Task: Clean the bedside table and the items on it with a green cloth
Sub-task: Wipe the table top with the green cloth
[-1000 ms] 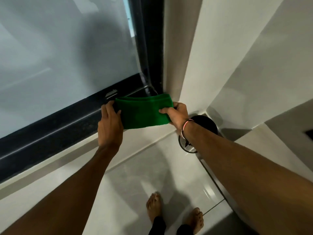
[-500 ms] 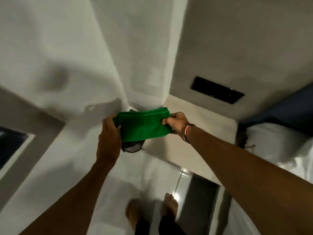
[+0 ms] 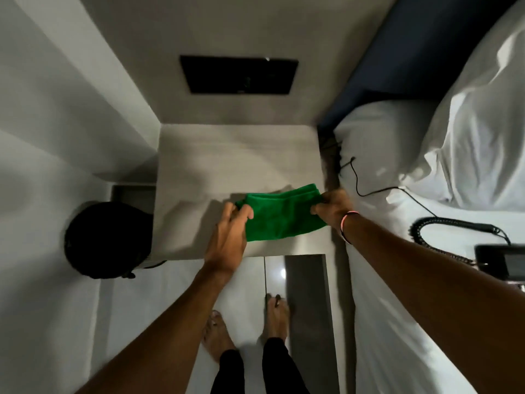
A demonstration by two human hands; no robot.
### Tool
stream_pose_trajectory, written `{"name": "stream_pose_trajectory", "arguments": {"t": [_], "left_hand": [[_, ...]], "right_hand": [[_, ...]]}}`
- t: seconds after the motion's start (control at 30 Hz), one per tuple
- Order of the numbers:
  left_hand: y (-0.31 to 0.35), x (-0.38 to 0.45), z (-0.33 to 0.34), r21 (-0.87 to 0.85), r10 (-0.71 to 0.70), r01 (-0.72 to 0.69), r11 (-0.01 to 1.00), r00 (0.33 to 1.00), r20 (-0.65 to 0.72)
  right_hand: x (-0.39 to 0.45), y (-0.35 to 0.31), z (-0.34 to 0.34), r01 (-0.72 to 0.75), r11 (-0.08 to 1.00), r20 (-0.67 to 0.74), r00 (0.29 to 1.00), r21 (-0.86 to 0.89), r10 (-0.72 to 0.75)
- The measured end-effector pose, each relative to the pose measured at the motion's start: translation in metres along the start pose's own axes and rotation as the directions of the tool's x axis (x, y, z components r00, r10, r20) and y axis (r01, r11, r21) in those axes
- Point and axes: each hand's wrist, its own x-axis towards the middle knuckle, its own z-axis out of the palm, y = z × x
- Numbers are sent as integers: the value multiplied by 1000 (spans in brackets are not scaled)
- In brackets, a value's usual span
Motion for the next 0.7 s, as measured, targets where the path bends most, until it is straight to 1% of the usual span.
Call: {"name": "stream_pose_trajectory", "arguments": {"t": [0.1,0.13,0.2,0.23,0.27,0.3,0.33,0.37,0.4,0.43,0.47,0.5,0.53,0.63,0.7], "left_hand": [[-4,5,50,30,48,-50,998,996,75],[-5,6,61,51,68,-74,996,993,99],[-6,3,77,47,56,-63,997,990,130],[-6,2,84,68,24,-33,997,991,130],[-6,0,88,128,-12,-3,992,993,118],[-6,-3,91,218,-24,2,976,995,97],[-6,-6,94,327,-5,-23,945,996,85],[-5,-9,95,405,34,-68,912,995,92],[-4,-12,98,446,94,-135,885,989,113],[-3,-15,101,465,158,-201,862,979,131],[-1,-16,105,474,202,-248,845,968,147],[1,-17,110,471,225,-275,838,961,161],[4,-16,115,465,228,-285,838,958,177],[7,-17,130,445,204,-285,849,954,221],[5,-18,136,441,179,-268,856,956,233]], "right_hand": [[16,39,6,-62,997,-97,994,-37,59],[18,49,8,-70,997,-110,992,-37,65],[20,68,12,-63,997,-109,992,-34,59],[21,76,14,-41,998,-117,993,-54,34],[20,84,16,11,994,-150,988,-112,-28],[18,92,17,98,970,-196,970,-225,-143],[15,99,20,200,904,-218,930,-377,-297],[10,106,23,302,799,-196,869,-520,-455],[6,110,26,392,685,-135,803,-614,-581],[3,113,28,468,581,-53,747,-666,-662],[2,116,31,521,497,35,713,-694,-700],[4,120,35,547,445,105,706,-709,-701],[6,122,39,557,425,151,715,-714,-683],[17,131,53,559,426,220,753,-712,-620],[24,136,61,544,429,239,777,-721,-583]]}}
